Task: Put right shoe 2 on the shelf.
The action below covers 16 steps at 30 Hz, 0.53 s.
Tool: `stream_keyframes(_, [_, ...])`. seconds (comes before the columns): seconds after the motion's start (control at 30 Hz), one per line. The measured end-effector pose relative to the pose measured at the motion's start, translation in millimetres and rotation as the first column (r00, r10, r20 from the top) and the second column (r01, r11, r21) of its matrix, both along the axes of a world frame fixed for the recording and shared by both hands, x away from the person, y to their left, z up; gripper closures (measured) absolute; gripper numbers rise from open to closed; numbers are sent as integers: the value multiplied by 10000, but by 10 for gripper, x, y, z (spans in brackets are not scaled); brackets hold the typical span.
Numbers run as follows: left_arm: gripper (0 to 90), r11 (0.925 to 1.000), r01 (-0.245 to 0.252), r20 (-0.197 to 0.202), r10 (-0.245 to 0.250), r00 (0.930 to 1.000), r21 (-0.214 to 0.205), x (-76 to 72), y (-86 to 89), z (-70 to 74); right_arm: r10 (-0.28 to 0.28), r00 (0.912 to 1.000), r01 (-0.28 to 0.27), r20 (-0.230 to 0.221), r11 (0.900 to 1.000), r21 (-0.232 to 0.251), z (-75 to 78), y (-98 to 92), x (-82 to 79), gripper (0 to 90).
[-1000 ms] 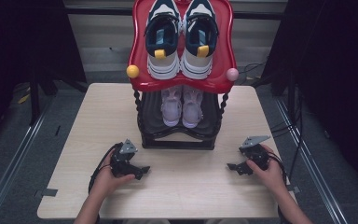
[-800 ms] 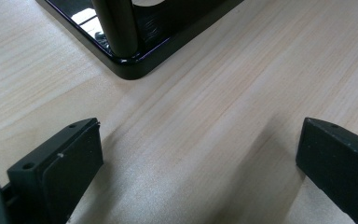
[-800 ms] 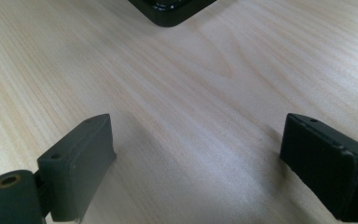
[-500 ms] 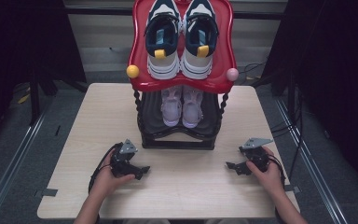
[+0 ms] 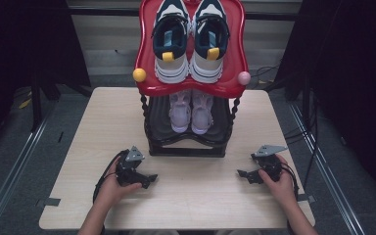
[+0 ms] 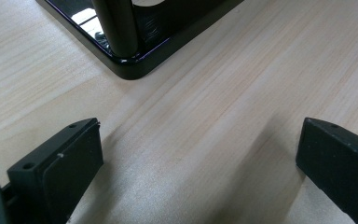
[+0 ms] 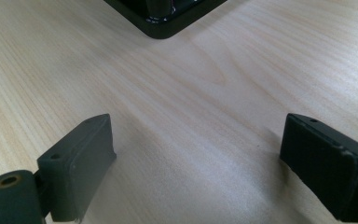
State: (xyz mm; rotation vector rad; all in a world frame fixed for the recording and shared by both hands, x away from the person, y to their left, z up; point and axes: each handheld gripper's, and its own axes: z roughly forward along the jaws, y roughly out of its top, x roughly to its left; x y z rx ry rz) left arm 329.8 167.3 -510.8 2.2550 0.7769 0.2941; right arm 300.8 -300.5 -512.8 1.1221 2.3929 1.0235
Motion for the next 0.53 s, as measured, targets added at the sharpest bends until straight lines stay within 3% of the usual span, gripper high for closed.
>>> stream_keyframes(0.53, [2, 9999, -96, -40, 97, 9999, 27, -11, 0, 2, 2, 10000, -2, -1, 10000, 21, -1, 1, 0, 86])
